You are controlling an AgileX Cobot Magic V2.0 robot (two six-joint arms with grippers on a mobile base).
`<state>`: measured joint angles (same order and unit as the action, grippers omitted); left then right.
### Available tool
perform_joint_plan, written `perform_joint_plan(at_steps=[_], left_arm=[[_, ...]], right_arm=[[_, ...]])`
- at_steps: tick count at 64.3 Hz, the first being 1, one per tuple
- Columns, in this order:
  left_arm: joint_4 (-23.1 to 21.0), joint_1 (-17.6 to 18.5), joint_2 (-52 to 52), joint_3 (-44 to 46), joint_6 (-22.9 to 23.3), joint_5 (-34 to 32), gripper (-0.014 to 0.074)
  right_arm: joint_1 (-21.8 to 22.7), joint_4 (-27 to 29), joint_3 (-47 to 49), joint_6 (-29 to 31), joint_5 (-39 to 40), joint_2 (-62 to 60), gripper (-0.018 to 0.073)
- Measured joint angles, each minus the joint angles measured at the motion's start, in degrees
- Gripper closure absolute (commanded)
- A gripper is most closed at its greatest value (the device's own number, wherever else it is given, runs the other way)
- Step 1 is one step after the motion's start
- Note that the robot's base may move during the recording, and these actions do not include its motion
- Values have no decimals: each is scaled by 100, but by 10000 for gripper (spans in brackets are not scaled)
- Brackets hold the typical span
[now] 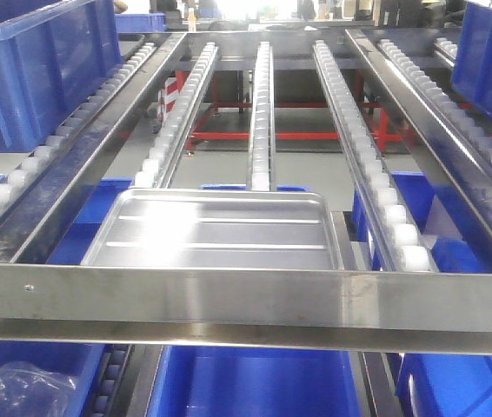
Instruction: Grab silver tray and stack on right shelf
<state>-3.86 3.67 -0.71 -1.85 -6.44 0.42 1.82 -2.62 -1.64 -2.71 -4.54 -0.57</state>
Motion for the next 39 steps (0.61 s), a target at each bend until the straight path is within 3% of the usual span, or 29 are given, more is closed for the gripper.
perform_joint_plan(at_steps=[31,39], left_arm=[[0,0,0,0,0,0,688],[0,0,0,0,0,-349,688]], right_arm=[[0,0,0,0,0,0,507],[0,0,0,0,82,0,507]])
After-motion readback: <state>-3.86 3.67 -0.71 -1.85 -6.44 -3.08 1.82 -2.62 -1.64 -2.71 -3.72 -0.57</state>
